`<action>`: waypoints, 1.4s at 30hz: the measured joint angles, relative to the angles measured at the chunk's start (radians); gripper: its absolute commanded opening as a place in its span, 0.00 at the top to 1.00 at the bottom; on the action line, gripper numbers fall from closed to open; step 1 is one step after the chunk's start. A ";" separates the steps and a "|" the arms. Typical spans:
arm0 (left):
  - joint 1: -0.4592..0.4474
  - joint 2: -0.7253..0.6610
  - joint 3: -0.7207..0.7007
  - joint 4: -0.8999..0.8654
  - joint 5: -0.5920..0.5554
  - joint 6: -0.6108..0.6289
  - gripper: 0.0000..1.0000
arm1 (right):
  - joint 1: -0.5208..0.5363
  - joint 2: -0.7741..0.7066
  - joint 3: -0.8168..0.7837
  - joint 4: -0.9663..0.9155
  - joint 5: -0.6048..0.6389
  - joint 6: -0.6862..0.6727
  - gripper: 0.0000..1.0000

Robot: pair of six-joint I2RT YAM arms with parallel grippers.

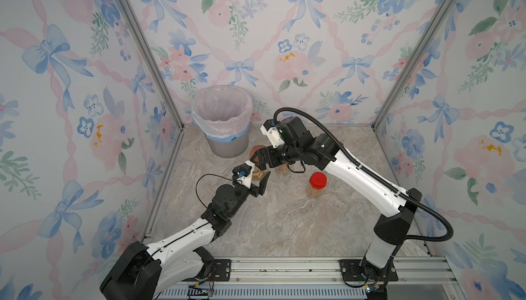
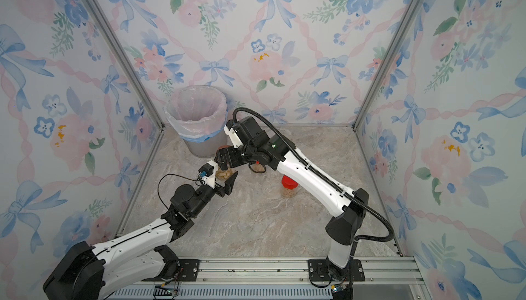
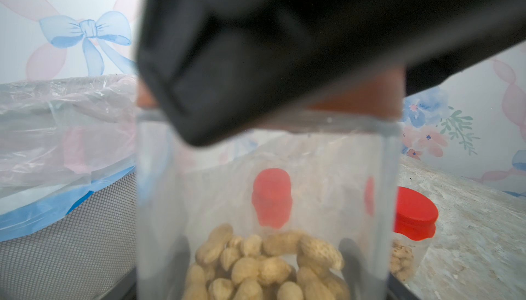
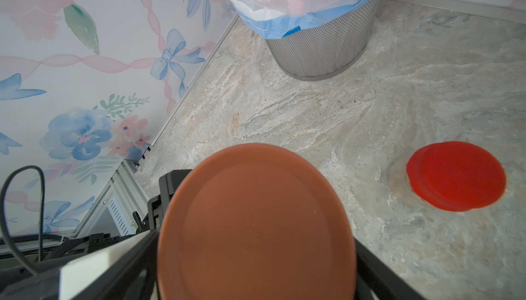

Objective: Empty moldy peanuts from jars
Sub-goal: Pick up the jar from the center of the board.

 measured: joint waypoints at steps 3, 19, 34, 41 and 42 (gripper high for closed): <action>0.000 -0.007 0.000 0.000 0.003 0.000 0.68 | 0.001 0.003 0.025 -0.017 0.001 -0.027 0.03; -0.005 -0.016 -0.006 -0.005 0.023 0.000 0.68 | 0.003 0.007 0.026 -0.009 0.003 -0.107 0.03; -0.020 -0.032 -0.010 -0.031 0.045 0.000 0.68 | 0.002 0.002 0.014 0.028 -0.008 -0.128 0.03; -0.026 -0.032 -0.010 -0.042 0.056 0.008 0.68 | -0.009 -0.035 -0.030 0.082 -0.028 -0.109 0.03; -0.026 -0.032 -0.010 -0.047 0.058 0.008 0.68 | -0.013 -0.039 -0.033 0.090 -0.034 -0.105 0.03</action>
